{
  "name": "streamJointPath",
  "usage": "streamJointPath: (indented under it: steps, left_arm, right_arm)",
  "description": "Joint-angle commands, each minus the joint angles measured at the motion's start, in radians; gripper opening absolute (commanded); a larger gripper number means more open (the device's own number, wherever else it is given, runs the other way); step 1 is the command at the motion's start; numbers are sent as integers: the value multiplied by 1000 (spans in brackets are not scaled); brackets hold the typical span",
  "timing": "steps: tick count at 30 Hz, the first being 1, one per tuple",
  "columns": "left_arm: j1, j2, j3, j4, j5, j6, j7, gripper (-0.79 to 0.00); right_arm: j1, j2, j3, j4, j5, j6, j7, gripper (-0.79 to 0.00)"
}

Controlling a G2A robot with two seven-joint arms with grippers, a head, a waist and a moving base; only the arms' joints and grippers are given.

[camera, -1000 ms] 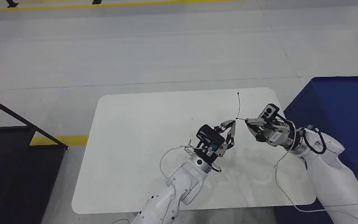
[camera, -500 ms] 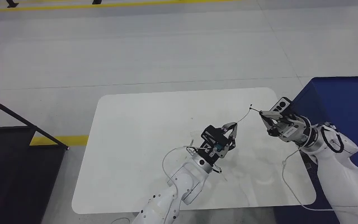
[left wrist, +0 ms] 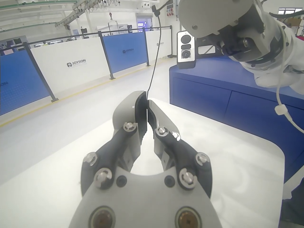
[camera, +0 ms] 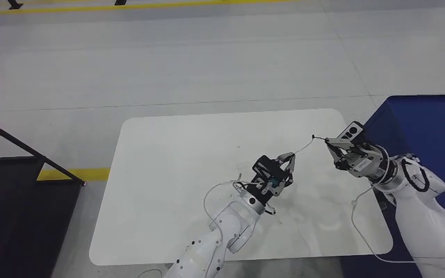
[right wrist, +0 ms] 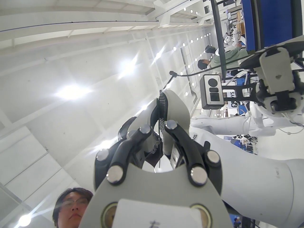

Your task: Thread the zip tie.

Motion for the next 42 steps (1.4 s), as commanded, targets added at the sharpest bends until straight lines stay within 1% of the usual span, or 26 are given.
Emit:
streamJointPath:
  steps: [1,2,8,12,15,19,20,22,24,32,34,38,42]
  left_arm:
    - [4,0,1,-5,9,5,7,-68]
    - [7,0,2,-9,11,5,9,0]
    - [14,3,-13,-10,31,24,7,0]
    - [-1,5,-58,26,29,69,-47,0]
    - [-16,2,-100,63,-2,134,-104,0]
    - [-31,1,-138,86,-39,163,-123,0]
    - [-29,1,-145,79,-55,162,-120,0]
    - [-18,3,-160,56,-96,128,-110,0]
    - [-1,7,-173,26,-120,93,-110,0]
    - [3,7,-175,19,-128,87,-113,0]
    - [3,7,-175,19,-128,87,-113,0]
    - [9,7,-166,14,-196,12,-156,0]
    - [11,8,-179,-10,-285,-59,-218,0]
  right_arm:
    - [-1,0,-2,0,-2,0,-1,-785]
    - [0,-1,-3,2,-2,0,-1,-785]
    - [1,-1,6,5,6,2,0,-785]
    - [-2,1,30,-9,14,14,9,-785]
    - [-8,5,49,-35,13,45,30,-785]
    - [-12,10,61,-73,30,121,66,-785]
    - [-12,11,61,-82,41,149,73,-785]
    - [-17,14,46,-110,85,179,54,-785]
    - [-34,24,-12,-169,142,225,9,-785]
    - [-38,23,-19,-176,149,226,2,-785]
    - [-46,16,-66,-229,268,247,-14,-785]
    - [-11,11,-112,-326,518,317,-83,-785]
    - [28,4,-169,-403,728,419,-193,-785]
